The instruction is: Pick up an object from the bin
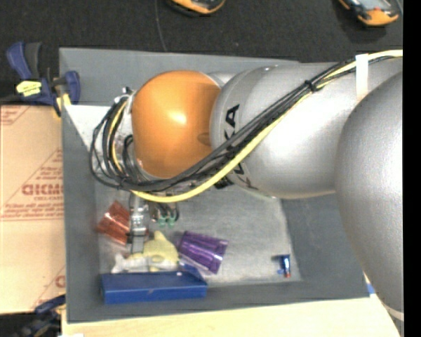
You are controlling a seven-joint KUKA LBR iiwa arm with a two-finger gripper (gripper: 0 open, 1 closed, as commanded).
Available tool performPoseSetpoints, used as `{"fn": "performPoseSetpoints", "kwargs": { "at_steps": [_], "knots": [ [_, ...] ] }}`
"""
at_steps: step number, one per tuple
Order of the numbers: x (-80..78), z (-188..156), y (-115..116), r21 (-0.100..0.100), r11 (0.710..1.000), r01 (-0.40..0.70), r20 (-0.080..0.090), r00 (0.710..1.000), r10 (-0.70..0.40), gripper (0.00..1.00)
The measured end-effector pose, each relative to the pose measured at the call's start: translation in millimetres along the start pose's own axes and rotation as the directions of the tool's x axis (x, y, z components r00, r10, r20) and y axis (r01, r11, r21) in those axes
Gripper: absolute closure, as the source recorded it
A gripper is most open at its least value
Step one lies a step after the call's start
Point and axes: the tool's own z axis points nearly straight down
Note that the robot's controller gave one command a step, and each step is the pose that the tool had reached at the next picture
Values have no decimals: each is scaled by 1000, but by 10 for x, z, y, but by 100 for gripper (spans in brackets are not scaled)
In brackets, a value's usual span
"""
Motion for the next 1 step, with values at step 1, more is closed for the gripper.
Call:
{"fn": "performPoseSetpoints", "kwargs": {
  "at_steps": [1],
  "knots": [
    [-20,-48,-13,-2,1000,-5,8,1000,5,0]
  ]
}}
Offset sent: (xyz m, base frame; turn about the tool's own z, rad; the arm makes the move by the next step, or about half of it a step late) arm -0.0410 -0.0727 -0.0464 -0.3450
